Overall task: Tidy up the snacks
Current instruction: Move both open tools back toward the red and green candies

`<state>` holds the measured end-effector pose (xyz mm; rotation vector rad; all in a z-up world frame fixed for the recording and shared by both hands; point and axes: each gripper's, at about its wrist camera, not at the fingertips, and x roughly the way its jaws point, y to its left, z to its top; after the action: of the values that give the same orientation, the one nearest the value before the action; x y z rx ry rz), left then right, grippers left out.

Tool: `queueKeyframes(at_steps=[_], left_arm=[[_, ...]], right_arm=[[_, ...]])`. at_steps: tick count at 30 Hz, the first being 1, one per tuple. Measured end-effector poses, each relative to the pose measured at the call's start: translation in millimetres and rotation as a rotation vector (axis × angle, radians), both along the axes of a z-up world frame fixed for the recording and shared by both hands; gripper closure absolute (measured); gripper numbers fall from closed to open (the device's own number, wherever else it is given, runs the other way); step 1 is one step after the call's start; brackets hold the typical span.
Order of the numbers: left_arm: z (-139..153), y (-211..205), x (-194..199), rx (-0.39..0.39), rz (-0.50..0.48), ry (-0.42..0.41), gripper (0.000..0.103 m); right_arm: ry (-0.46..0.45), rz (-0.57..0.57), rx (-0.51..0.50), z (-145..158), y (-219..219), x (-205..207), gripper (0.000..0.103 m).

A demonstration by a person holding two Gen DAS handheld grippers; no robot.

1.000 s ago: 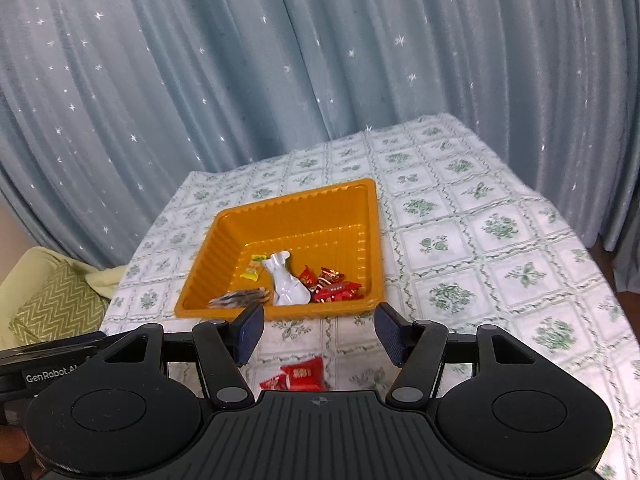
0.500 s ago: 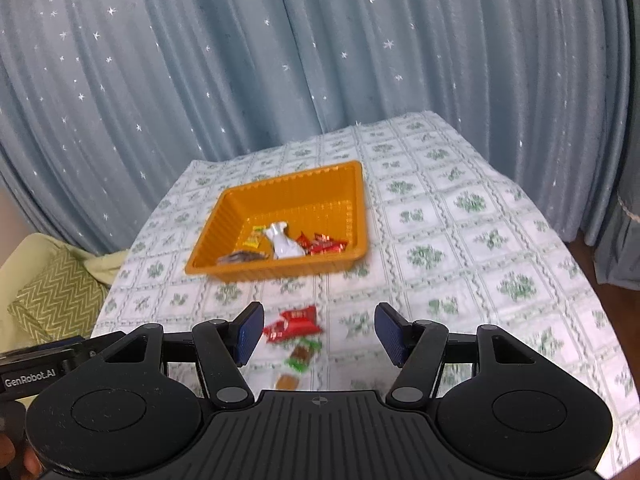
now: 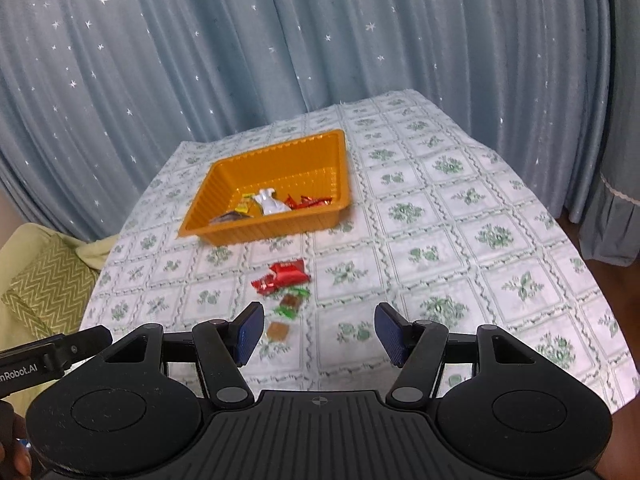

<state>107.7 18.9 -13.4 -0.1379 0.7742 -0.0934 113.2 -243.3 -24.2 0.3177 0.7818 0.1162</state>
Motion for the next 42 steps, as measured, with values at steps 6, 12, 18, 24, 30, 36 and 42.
queueKeyframes(at_steps=[6,12,18,24,30,36,42], left_arm=[[-6.7,0.2,-3.3,0.0,-0.001,0.017,0.017],[-12.1,-0.4,-0.7,0.003,-0.001,0.026,0.017],[-22.2,0.7,5.0,0.003,0.002,0.047,0.017],[-37.8,3.9,17.4,0.013,0.006,0.078,0.017],[-55.6,5.3,34.7,0.026,0.014,0.098,0.017],[-73.8,8.9,54.9,0.02,0.03,0.122,0.017],[-88.7,8.9,72.2,0.073,0.037,0.105,0.017]], right_arm=[[0.021,-0.006,0.012,-8.6,-1.8,-3.7,0.041],[0.029,-0.011,0.015,-15.5,-2.6,-2.6,0.041],[0.035,-0.019,0.022,-26.0,-1.0,1.5,0.041],[0.058,-0.007,0.022,-42.7,7.4,12.6,0.041],[0.074,0.007,0.006,-61.6,17.4,29.4,0.042],[0.094,0.036,-0.01,-83.4,30.9,51.8,0.042],[0.089,0.044,0.007,-100.4,40.6,75.0,0.042]])
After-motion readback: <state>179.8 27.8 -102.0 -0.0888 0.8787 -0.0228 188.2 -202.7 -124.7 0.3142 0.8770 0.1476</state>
